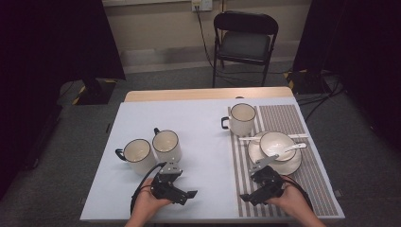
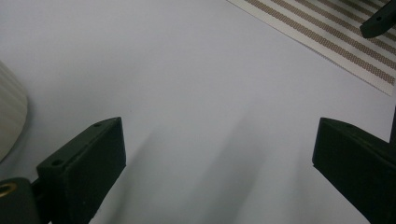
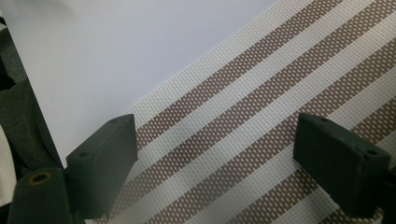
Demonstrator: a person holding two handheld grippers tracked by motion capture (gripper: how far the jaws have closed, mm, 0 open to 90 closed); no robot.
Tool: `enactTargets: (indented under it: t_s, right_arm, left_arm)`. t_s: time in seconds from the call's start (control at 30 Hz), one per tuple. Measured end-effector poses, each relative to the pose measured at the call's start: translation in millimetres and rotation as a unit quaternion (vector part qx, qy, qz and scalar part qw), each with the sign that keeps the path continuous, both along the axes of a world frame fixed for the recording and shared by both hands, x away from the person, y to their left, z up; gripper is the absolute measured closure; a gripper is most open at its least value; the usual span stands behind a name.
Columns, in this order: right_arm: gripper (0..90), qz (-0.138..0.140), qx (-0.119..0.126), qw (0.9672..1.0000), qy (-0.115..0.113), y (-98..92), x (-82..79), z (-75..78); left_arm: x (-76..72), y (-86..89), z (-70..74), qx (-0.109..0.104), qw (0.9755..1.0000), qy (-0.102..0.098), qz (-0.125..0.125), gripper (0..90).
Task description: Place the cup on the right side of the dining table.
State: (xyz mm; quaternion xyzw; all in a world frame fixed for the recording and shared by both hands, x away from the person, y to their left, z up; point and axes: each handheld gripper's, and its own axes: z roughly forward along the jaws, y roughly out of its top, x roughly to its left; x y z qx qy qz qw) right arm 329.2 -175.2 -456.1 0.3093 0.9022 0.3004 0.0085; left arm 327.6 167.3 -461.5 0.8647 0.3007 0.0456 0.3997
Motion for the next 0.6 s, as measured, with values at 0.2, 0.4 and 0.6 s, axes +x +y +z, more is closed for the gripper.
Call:
enactTargets:
  t_s: [0.2,0.4,0.6]
  right_arm:
    - [12.7,-0.001,0.006,1.0000,-0.004,-1.5,-1.8,-1.3]
    - [12.6,0.006,0.016,0.9997,-0.017,-4.1,-4.5,-4.0]
    - [12.6,0.014,0.019,0.9990,-0.037,-5.8,-7.9,-6.7]
  left_arm:
    - [-1.0,2.6,-0.8,0.001,1.0000,0.001,0.002,2.4]
    - [-2.0,6.2,-0.5,0.001,1.0000,-0.001,0.002,2.3]
    - [-3.2,10.5,-1.0,0.004,1.0000,-0.004,0.002,2.3]
